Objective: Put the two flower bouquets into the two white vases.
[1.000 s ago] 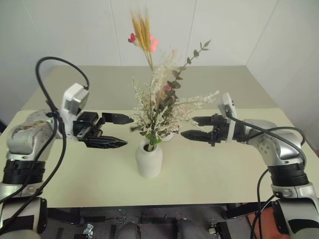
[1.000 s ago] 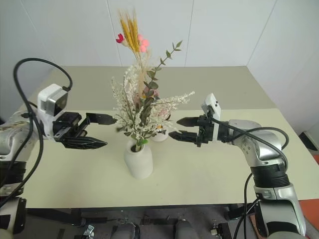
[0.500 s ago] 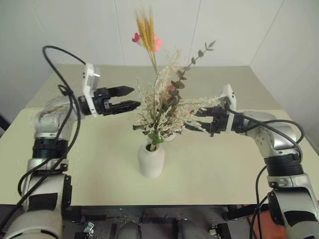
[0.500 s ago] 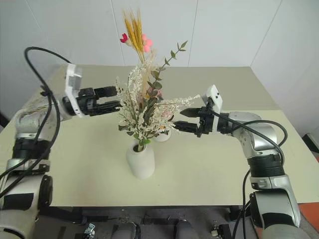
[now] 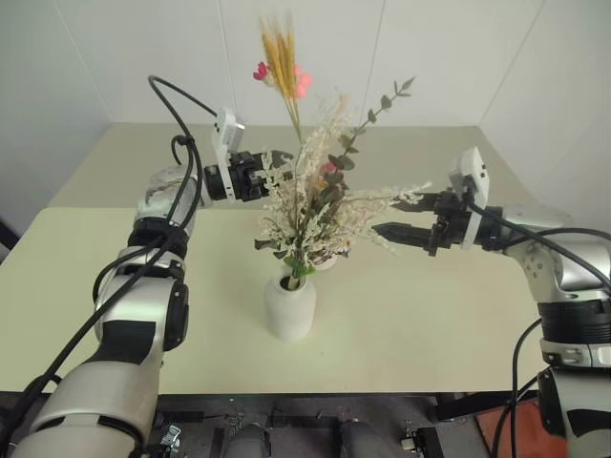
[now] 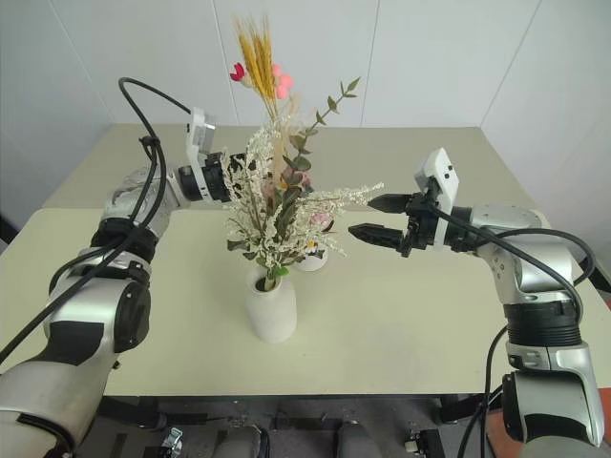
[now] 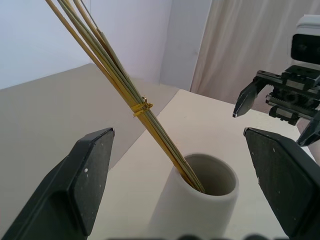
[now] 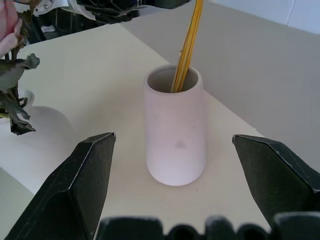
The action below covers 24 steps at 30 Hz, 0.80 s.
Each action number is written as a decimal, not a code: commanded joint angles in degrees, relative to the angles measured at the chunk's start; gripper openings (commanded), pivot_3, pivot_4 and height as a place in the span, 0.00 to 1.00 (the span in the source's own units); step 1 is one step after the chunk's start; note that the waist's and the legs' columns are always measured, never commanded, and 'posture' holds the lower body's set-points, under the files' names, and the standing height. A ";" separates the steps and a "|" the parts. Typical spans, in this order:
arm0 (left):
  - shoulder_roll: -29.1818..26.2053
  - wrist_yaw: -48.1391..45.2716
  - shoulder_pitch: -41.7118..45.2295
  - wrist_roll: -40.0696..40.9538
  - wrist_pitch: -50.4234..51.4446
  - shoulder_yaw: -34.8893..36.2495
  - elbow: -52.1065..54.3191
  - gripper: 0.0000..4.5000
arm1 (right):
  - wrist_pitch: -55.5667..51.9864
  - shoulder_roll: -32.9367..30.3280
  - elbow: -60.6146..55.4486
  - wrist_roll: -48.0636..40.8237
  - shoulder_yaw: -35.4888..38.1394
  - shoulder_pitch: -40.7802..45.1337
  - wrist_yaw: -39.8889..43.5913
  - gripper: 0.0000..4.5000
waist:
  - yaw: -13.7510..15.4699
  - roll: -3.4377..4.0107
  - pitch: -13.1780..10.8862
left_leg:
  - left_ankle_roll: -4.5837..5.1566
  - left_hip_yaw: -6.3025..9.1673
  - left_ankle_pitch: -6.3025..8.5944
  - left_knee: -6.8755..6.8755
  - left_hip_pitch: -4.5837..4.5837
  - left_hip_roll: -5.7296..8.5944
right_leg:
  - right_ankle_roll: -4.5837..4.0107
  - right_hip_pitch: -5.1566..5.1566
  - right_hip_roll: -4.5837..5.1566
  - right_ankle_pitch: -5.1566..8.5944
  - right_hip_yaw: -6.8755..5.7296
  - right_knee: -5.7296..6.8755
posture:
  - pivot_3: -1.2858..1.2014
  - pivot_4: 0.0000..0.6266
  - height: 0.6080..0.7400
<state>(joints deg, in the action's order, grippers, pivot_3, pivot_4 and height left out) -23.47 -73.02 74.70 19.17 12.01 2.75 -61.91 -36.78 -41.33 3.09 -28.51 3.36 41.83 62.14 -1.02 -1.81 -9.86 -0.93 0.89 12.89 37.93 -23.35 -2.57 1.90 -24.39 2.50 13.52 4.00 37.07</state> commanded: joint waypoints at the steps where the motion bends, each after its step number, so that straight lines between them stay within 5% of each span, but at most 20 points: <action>1: 1.54 0.81 4.76 -1.71 -3.77 1.36 -3.84 1.00 | -0.40 -0.85 -3.84 -2.03 3.08 -0.85 -1.15 0.99 | -0.04 0.00 0.00 | 0.00 0.00 0.00 0.00 0.00 0.00 | 0.00 0.00 0.00 0.00 0.00 0.01 | 0.52 0.24 1.00; 7: 3.45 -0.82 8.47 -1.83 -5.39 3.68 -6.89 1.00 | -2.08 -1.25 -7.76 -3.59 5.07 -4.34 -3.95 0.99 | -0.19 0.00 0.00 | 0.00 0.01 0.00 0.00 -0.01 0.01 | 0.00 0.00 0.00 0.00 0.01 0.02 | 0.52 0.24 1.00; 16: 0.14 -15.15 5.28 0.19 -1.37 5.33 -1.50 1.00 | -2.63 -1.57 -8.55 -4.73 6.13 -6.45 -5.30 0.99 | -0.89 0.00 0.00 | 0.00 0.02 0.00 0.00 0.02 0.00 | 0.01 0.00 -0.01 0.01 0.02 0.04 | 0.52 0.24 1.00; 21: -4.53 -16.73 0.16 -2.67 0.79 2.82 3.50 1.00 | -1.56 -2.02 -5.86 -3.62 4.89 -4.95 -4.62 0.99 | -1.65 0.01 0.00 | 0.00 0.03 0.00 0.00 0.07 0.00 | 0.01 0.03 -0.01 0.01 0.02 0.06 | 0.52 0.24 1.00; 24: -11.81 -18.71 -7.39 -1.84 4.72 2.33 11.48 1.00 | -1.06 -2.45 -4.85 -3.13 4.51 -4.85 -4.15 0.99 | -2.22 0.03 -0.01 | 0.00 0.03 0.00 -0.01 0.09 -0.02 | 0.01 0.01 -0.02 0.01 0.03 0.09 | 0.52 0.24 1.00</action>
<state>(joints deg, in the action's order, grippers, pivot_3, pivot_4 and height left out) -31.27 -90.24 69.21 16.51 14.52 4.62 -55.51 -39.30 -42.42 -1.31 -32.05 6.89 35.95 57.45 -3.23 -1.78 -9.87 -0.93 0.92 12.89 37.90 -23.27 -2.61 1.91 -24.40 2.47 13.52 4.05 37.15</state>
